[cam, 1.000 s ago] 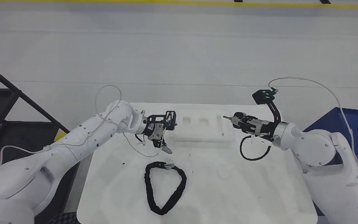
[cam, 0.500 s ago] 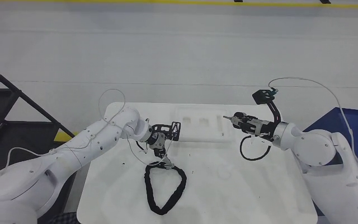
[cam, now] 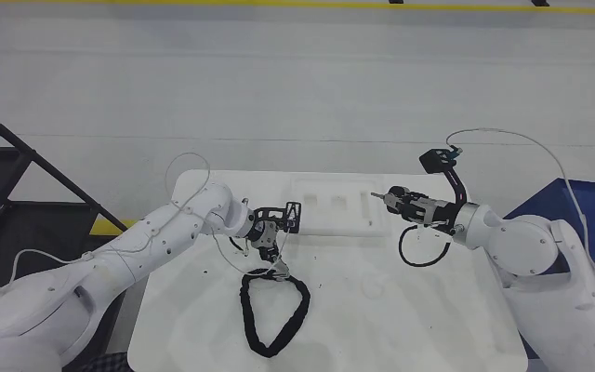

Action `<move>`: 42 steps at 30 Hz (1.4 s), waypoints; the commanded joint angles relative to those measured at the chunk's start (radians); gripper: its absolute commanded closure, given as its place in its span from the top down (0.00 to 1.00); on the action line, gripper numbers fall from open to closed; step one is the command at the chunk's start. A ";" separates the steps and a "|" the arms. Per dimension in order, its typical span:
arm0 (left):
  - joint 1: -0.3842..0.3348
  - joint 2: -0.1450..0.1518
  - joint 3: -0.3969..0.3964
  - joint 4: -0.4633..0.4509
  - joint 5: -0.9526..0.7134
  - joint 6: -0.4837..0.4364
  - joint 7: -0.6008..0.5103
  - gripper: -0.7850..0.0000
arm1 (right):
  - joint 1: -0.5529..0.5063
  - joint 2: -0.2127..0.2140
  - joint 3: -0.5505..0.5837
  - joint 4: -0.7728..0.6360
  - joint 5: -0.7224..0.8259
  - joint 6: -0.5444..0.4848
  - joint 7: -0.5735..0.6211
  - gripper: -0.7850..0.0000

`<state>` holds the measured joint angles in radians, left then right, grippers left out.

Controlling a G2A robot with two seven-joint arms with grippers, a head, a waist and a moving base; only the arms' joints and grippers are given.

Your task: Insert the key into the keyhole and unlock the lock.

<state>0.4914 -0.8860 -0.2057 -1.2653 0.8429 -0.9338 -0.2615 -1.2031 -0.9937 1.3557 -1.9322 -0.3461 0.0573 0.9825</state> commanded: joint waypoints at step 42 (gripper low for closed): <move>0.257 0.001 -0.078 0.200 0.713 0.092 0.774 0.08 | 0.000 0.000 0.000 0.000 0.000 0.000 0.000 0.00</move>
<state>0.7479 -0.8828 -0.2835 -1.0691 1.5556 -0.8404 0.5133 -1.2031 -0.9937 1.3557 -1.9322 -0.3461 0.0573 0.9825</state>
